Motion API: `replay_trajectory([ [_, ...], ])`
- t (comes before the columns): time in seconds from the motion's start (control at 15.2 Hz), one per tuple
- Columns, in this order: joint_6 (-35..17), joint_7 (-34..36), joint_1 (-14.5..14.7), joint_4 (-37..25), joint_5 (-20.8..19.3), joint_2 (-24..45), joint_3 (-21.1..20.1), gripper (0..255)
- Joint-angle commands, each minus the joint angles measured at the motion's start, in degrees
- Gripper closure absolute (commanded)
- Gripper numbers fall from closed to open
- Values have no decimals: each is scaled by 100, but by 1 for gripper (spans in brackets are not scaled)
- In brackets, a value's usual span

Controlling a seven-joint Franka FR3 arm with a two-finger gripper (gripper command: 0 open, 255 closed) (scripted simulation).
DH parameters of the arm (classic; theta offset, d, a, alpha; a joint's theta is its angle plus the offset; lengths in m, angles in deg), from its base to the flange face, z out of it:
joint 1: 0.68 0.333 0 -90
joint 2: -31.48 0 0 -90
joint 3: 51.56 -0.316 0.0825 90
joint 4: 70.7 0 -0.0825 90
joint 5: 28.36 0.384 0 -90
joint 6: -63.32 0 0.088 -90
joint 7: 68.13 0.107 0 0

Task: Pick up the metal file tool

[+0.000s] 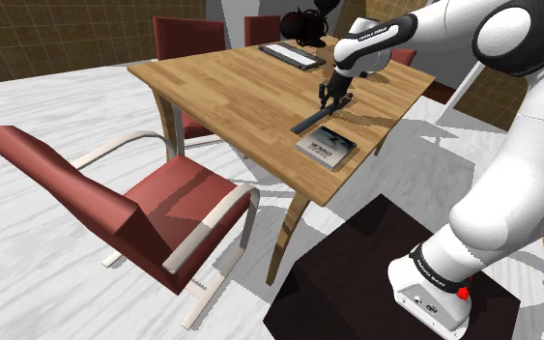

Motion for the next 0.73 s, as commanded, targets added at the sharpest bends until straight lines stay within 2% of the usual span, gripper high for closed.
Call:
replay_trajectory([
  [0.0,-1,0,0,-1,0,6,0,255],
  [0.66,661,23,3,-337,-21,-321,7,255],
])
